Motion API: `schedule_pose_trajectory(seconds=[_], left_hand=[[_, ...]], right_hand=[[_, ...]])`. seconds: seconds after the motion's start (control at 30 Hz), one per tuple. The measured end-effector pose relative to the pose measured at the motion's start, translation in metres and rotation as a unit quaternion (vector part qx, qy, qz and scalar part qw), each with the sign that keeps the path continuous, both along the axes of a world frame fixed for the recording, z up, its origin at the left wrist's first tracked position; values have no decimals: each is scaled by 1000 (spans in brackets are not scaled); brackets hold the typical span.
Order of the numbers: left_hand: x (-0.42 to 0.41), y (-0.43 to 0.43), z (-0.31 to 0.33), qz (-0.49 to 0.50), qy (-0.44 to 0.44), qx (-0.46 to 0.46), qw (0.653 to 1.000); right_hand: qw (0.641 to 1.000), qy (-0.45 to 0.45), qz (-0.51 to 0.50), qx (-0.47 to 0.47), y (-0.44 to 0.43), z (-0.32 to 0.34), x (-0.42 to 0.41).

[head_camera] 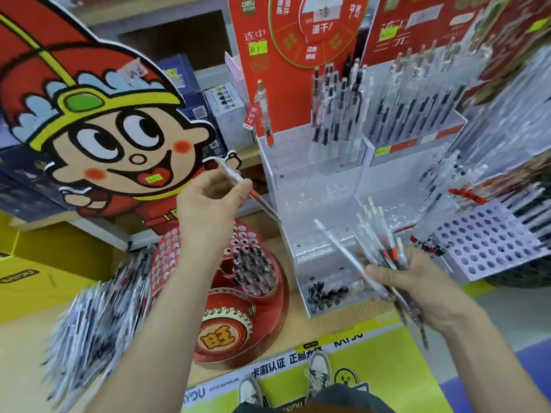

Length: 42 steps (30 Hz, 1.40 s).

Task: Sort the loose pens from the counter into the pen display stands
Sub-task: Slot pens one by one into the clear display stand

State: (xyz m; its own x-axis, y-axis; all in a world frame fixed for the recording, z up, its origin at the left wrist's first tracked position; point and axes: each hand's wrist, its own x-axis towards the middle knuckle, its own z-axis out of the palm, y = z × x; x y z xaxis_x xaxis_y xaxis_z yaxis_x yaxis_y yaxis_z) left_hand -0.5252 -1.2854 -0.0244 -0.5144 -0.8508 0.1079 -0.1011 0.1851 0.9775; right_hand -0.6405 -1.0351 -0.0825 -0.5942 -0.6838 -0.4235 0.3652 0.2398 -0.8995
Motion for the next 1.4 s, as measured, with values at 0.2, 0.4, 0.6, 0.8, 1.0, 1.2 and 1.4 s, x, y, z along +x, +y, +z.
schedule_pose_trajectory(seconds=[0.2,0.4,0.6,0.8,1.0,1.2,1.4], left_hand=[[-22,19,-28,-14,-67,-103,992],[-29,20,-52,-33,-111,-157,981],[-28,23,-58,-43,-124,-231,964],[-31,28,-60,-17,-134,-233,963],[-29,32,-61,15,-134,-134,982],[-35,21,-48,-43,-196,-149,968],[-31,28,-52,-16,-180,-108,978]], right_hand=[[998,20,-61,-4,-8,1,-9],[997,26,-68,2,-17,-4,-3],[997,11,-69,-15,-27,-1,0],[995,-14,-85,-39,-38,-1,2],[994,-47,-82,-62,-46,-4,8],[987,-106,-96,-76,-52,-3,15],[982,-125,-105,-90,-57,0,22]])
